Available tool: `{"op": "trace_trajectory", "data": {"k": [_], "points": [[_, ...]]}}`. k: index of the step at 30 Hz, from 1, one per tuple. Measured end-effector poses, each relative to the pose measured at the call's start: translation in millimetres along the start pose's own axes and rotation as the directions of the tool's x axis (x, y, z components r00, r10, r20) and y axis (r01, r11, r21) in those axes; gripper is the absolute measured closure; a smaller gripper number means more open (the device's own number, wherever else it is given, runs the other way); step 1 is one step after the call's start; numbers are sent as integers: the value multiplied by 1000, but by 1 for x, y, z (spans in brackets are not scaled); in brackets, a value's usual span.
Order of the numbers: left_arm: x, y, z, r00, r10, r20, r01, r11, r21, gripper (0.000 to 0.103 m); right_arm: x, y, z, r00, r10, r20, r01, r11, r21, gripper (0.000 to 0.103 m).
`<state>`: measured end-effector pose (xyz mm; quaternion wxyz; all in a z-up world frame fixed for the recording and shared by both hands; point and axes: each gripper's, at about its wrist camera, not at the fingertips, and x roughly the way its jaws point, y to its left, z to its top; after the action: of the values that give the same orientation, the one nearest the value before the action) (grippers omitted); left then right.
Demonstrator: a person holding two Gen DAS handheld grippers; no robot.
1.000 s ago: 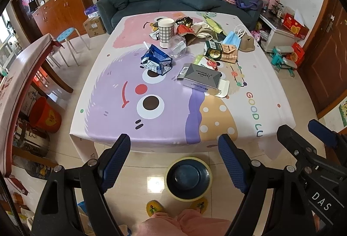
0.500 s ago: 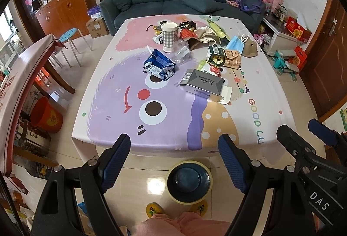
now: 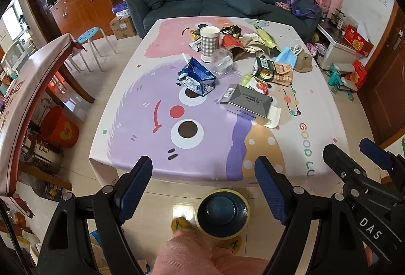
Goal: Collect trash
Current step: 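Grasp the blue milk carton with the left tool while the right tool grasps the silver earplugs box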
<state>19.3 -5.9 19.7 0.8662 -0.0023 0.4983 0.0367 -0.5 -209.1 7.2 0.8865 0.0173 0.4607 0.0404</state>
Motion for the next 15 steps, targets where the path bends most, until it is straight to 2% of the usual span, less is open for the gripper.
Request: {"op": "trace_trajectory", "data": {"k": [8, 15], "points": [[24, 12, 26, 999, -15, -29, 14, 1000, -10, 22, 22, 3, 21, 1000, -16, -18, 17, 1000, 24, 26], [64, 27, 76, 995, -56, -84, 55, 998, -4, 22, 49, 0, 47, 997, -60, -51, 64, 995, 82, 26]]}}
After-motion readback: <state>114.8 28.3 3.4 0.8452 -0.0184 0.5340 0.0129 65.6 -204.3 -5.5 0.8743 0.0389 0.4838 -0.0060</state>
